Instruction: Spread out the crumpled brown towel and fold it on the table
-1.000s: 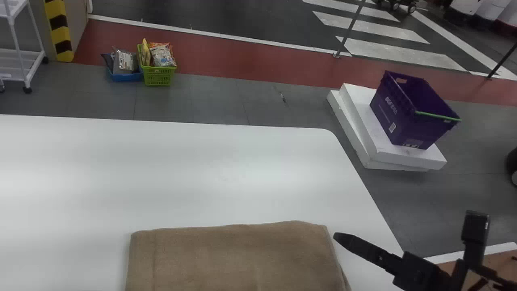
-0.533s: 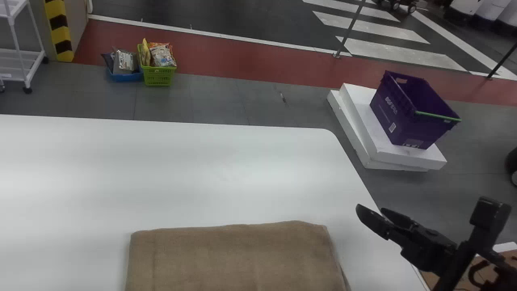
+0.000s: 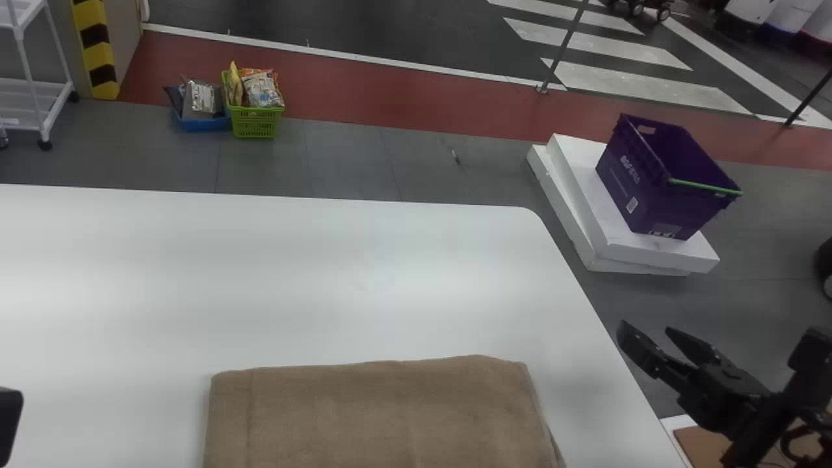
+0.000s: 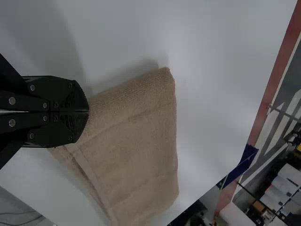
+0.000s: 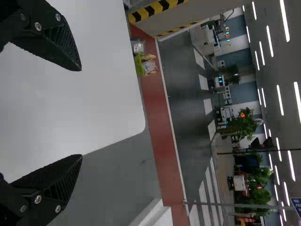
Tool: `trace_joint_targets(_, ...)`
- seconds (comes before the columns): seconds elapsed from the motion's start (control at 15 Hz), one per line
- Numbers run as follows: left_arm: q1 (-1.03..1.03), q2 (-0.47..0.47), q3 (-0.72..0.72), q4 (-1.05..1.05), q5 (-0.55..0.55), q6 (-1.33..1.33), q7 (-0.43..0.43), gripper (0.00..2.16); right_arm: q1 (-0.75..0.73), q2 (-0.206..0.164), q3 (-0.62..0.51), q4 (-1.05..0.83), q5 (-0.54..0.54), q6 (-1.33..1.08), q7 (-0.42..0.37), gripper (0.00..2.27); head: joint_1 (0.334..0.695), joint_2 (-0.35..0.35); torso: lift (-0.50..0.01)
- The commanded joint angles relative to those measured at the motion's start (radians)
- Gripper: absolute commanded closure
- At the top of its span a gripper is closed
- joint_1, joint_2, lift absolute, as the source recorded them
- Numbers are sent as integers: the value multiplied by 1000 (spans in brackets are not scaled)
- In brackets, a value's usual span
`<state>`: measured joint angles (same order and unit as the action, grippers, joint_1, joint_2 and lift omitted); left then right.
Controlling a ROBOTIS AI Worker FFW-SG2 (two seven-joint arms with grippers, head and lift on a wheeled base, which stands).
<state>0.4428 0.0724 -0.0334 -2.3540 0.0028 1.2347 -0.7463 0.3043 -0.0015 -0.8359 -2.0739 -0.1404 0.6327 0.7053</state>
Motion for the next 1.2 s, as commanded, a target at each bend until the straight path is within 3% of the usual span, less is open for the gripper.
trace_joint_targets(0.0,1,1,-13,-13,11,29,22,1578,1,2,6,24,28,-35,-3,188,695,-350,-127)
trace_joint_targets(0.2,-9,0,-25,-40,22,118,41,1575,1,2,20,64,44,-90,-4,188,695,-350,-127)
trace_joint_targets(0.27,-9,0,-25,-40,36,102,65,1575,7,2,31,71,39,-100,14,299,695,-350,-127)
trace_joint_targets(0.33,-10,0,-26,-40,36,90,82,1575,15,2,43,71,31,-100,31,512,695,-350,-127)
trace_joint_targets(0.4,-19,0,-26,-39,32,87,88,1578,22,2,55,67,25,-87,51,937,695,-350,-127)
trace_joint_targets(0.47,-33,0,-25,-37,32,93,93,1575,29,2,64,58,24,-60,62,1568,695,-350,-127)
trace_joint_targets(0.53,-36,1,-25,-36,28,105,94,1575,44,2,83,55,22,-63,62,1713,695,-350,-127)
trace_joint_targets(0.67,-36,0,-11,-39,34,148,94,1497,48,2,95,57,28,-63,60,1713,695,-350,-127)
trace_joint_targets(0.73,-38,1,4,-45,46,179,91,1308,48,2,97,60,30,-66,60,1713,695,-350,-127)
trace_joint_targets(1.13,-36,-2,-5,-71,135,231,139,1308,55,2,123,72,47,-81,60,1713,695,-350,-127)
